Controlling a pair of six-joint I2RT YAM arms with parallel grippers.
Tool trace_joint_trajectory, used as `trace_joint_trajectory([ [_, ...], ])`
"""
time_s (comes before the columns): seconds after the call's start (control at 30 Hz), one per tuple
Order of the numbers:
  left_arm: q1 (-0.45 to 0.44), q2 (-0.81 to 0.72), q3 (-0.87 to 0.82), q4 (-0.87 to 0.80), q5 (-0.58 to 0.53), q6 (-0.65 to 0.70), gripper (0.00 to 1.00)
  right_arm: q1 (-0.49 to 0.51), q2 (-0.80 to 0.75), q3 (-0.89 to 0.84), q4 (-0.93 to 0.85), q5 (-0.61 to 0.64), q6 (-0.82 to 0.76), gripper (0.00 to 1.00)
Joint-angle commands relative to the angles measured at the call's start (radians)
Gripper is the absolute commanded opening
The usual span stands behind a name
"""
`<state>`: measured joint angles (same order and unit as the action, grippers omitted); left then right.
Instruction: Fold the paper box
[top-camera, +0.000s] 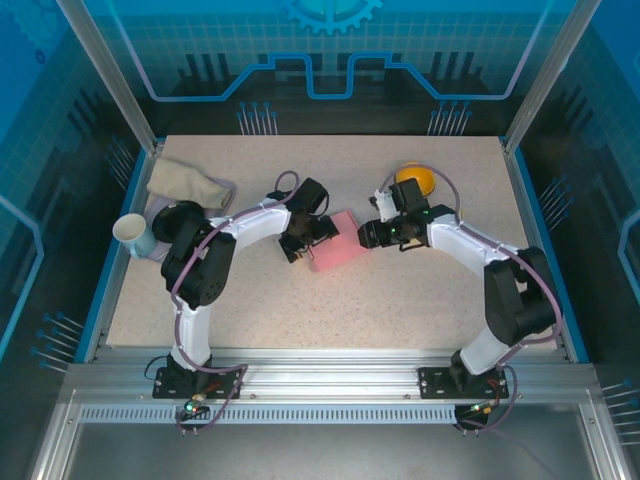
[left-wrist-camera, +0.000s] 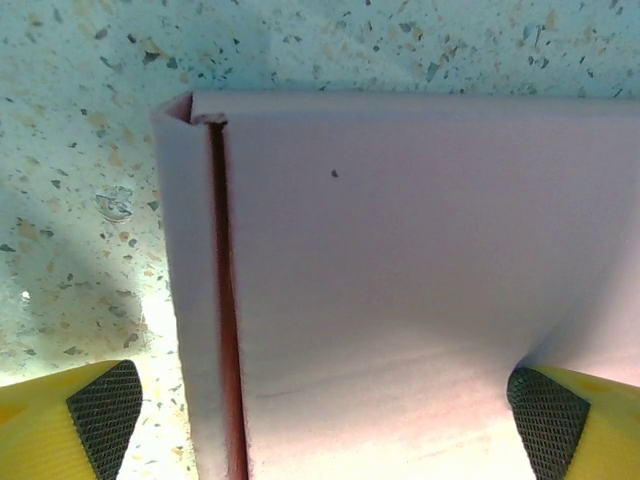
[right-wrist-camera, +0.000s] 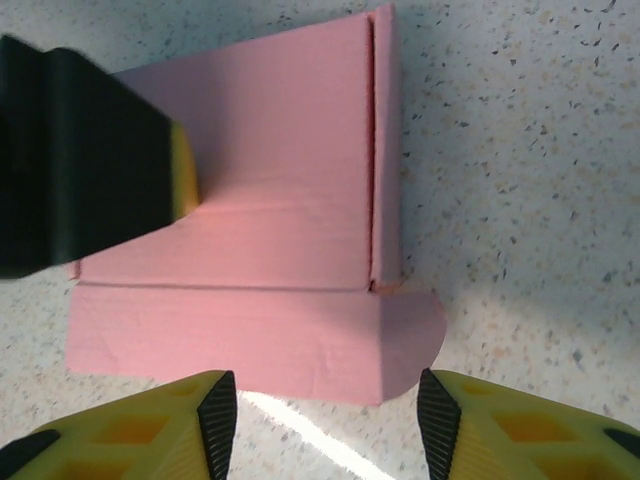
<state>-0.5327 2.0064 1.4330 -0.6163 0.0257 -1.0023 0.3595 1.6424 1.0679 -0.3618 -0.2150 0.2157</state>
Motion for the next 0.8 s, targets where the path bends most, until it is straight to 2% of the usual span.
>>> trace_joint_trajectory([
  [0.0,0.008,0.064,-0.011,-0.107,-0.039,0.035,0.99,-0.029,0.084,0.023,0.029,-0.029,-0.033,0.53],
  [0.27,0.017,0.084,0.02,-0.095,-0.052,0.112,0.99,-0.03,0.155,0.023,0.12,-0.097,-0.078,0.56],
  [0.53,0.018,0.092,0.071,-0.088,-0.043,0.142,0.99,0.009,0.148,-0.006,0.161,-0.239,0.068,0.56],
  [0.77,0.019,0.086,0.075,-0.102,-0.025,0.117,0.99,0.072,0.104,-0.029,0.164,-0.231,0.134,0.55],
])
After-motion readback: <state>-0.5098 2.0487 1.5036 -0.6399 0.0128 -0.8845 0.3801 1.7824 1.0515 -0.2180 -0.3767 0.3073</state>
